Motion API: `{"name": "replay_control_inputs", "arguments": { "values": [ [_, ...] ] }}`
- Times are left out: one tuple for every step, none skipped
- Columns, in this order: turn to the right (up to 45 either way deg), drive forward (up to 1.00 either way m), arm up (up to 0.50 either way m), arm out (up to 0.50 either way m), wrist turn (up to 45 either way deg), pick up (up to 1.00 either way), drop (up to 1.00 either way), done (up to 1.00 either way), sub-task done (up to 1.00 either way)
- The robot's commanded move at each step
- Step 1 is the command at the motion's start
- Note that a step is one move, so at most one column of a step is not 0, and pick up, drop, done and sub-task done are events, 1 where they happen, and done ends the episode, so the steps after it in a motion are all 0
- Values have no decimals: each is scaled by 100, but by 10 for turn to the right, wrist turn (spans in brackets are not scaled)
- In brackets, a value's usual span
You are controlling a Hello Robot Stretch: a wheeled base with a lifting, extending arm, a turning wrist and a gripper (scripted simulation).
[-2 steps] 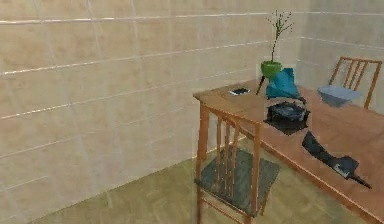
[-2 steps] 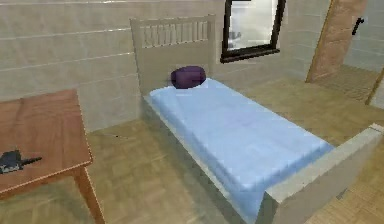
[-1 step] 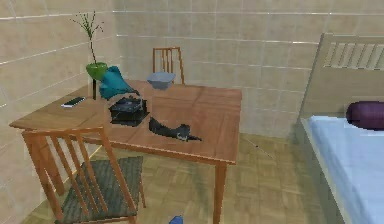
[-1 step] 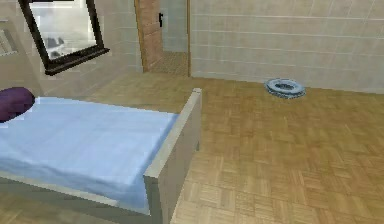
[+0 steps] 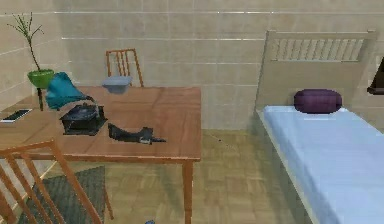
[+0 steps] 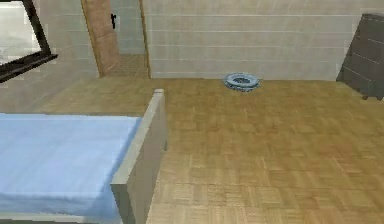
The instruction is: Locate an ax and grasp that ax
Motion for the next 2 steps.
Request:
{"name": "replay_control_inputs", "arguments": {
  "values": [
    [0, 55, 0, 0, 0, 0, 0, 0, 0],
    [-450, 0, 0, 0, 0, 0, 0, 0, 0]
  ]
}}
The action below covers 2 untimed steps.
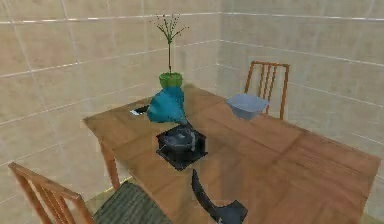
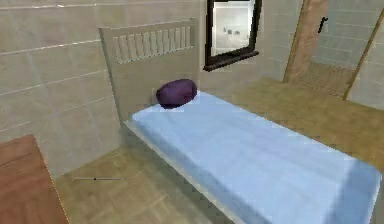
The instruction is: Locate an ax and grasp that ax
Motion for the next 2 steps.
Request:
{"name": "replay_control_inputs", "arguments": {
  "values": [
    [-450, 0, 0, 0, 0, 0, 0, 0, 0],
    [-180, 0, 0, 0, 0, 0, 0, 0, 0]
  ]
}}
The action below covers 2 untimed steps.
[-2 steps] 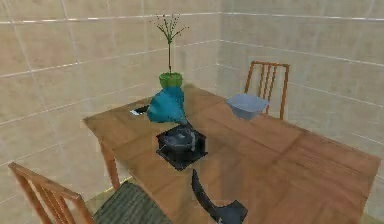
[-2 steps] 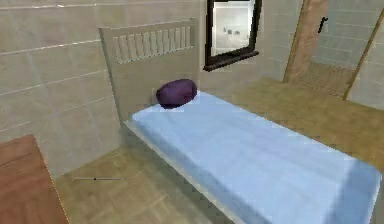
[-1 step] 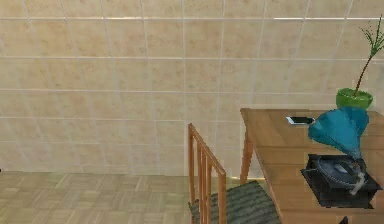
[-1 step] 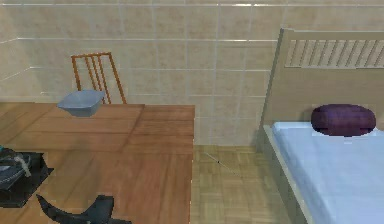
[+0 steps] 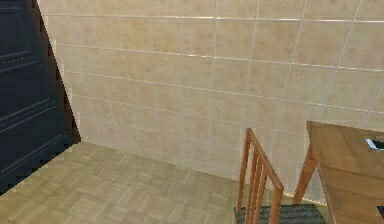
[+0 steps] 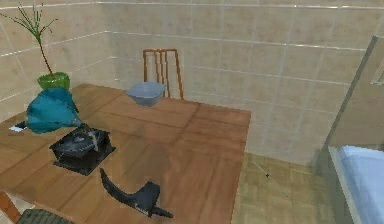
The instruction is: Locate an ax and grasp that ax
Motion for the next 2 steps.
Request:
{"name": "replay_control_inputs", "arguments": {
  "values": [
    [0, 0, 50, 0, 0, 0, 0, 0, 0],
    [0, 0, 34, 0, 0, 0, 0, 0, 0]
  ]
}}
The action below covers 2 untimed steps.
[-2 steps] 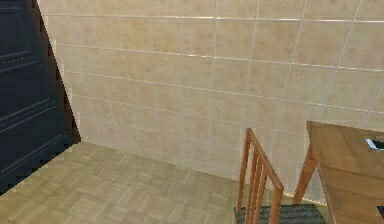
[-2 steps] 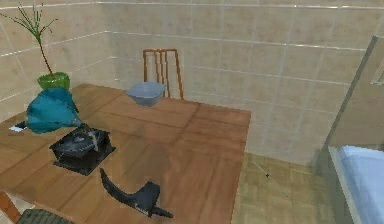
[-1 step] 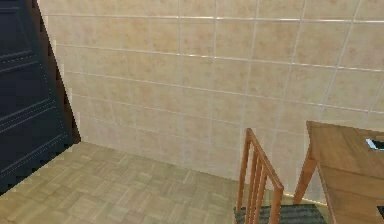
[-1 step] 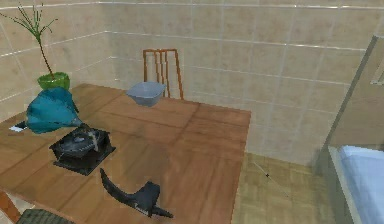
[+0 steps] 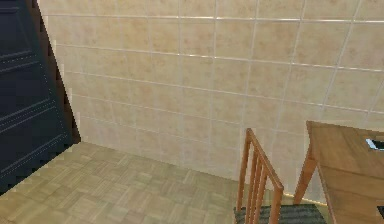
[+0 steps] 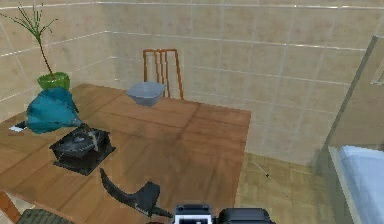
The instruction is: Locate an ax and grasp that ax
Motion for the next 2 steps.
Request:
{"name": "replay_control_inputs", "arguments": {
  "values": [
    [0, 0, 0, 12, 0, 0, 0, 0, 0],
    [0, 0, 0, 0, 450, 0, 0, 0, 0]
  ]
}}
